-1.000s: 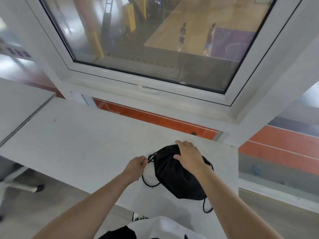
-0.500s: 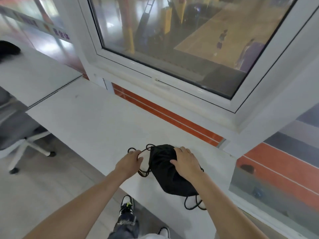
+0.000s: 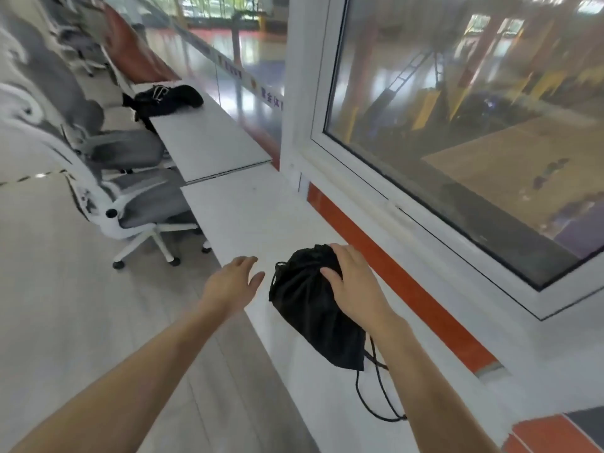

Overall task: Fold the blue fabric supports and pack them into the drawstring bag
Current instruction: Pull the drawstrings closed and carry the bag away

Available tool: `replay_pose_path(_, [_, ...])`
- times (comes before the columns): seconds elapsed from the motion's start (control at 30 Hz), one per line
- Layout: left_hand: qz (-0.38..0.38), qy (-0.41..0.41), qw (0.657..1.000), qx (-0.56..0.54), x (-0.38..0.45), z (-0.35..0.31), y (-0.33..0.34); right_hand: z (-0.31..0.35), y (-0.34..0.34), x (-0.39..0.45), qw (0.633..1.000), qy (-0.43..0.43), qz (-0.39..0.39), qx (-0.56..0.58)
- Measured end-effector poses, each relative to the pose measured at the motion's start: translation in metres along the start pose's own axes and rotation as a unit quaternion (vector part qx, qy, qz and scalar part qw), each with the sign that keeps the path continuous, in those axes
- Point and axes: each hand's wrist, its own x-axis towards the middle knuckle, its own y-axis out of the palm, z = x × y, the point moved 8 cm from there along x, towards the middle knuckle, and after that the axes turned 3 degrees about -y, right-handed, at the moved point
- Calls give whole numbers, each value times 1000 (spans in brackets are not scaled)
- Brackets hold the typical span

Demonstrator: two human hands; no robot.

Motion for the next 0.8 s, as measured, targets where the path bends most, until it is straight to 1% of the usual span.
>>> replay_pose_path(0.17, [-47, -45, 998, 22, -8, 105, -74, 98, 47, 77, 997, -80, 19, 10])
replay_pose_path(0.3, [-79, -74, 993, 56, -22, 212, -132, 196, 101, 131, 991, -129, 39, 25])
replay_pose_path(0.4, [-86, -120, 986, 72, -39, 298, -168, 270, 151, 165, 984, -165, 60, 33])
replay_pose_path(0.53, [-110, -189, 970, 103, -73, 410, -215, 367, 219, 201, 973, -207, 90, 49])
replay_pose_path(0.7, [-116, -272, 950, 99, -116, 540, -259, 482, 306, 236, 959, -242, 129, 66])
replay_pose_path(0.8, [-117, -318, 935, 101, -140, 609, -279, 550, 361, 256, 943, -282, 162, 72])
